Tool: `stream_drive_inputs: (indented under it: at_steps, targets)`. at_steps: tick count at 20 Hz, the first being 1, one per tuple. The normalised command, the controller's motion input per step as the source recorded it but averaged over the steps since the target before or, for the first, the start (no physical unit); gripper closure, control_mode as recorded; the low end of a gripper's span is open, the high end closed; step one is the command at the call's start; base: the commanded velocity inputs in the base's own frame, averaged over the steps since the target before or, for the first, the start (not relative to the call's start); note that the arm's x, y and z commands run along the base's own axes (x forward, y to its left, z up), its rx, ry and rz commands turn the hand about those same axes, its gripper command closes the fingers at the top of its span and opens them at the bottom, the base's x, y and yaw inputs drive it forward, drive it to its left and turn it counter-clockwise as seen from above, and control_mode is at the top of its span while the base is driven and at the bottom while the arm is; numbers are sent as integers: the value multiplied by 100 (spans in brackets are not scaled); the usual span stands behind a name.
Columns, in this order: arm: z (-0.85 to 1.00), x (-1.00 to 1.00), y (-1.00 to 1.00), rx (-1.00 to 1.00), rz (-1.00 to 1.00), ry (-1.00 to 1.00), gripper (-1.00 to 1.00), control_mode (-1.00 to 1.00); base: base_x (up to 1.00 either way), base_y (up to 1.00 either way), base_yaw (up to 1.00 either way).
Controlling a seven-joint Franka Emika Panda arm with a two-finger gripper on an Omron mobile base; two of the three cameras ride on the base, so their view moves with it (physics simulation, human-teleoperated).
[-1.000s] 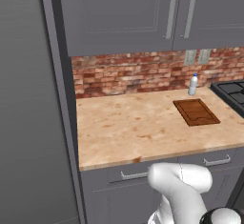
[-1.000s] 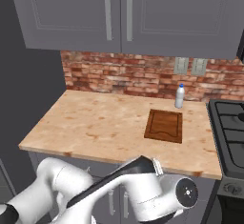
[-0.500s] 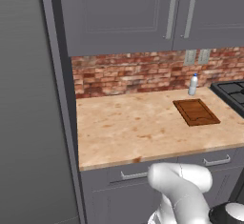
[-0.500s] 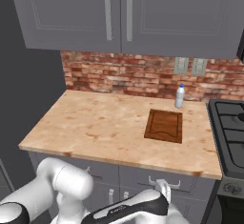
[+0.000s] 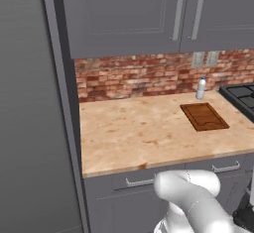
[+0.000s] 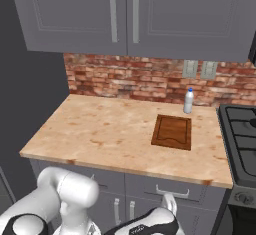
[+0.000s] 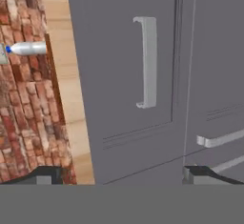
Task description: Open the drawer on the right and place the cutting tools on the cutting board.
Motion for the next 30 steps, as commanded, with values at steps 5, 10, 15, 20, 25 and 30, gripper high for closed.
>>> stream_drive_inputs:
  at_steps: [5, 10, 15, 20, 25, 30]
  targets:
    - [-36, 37, -5, 0, 0, -13, -100, -100, 0, 0, 0]
    - [-43, 32, -17, 0, 1, -15, -100, -100, 0, 0, 0]
    - [-43, 21, -29, 0, 4, -15, -100, -100, 0, 0, 0]
    - [-29, 22, -45, 0, 7, -12, -100, -100, 0, 0, 0]
    - [-22, 29, -37, 0, 7, -8, -100, -100, 0, 0, 0]
    - [-21, 30, -12, 0, 2, -2, -100, -100, 0, 0, 0]
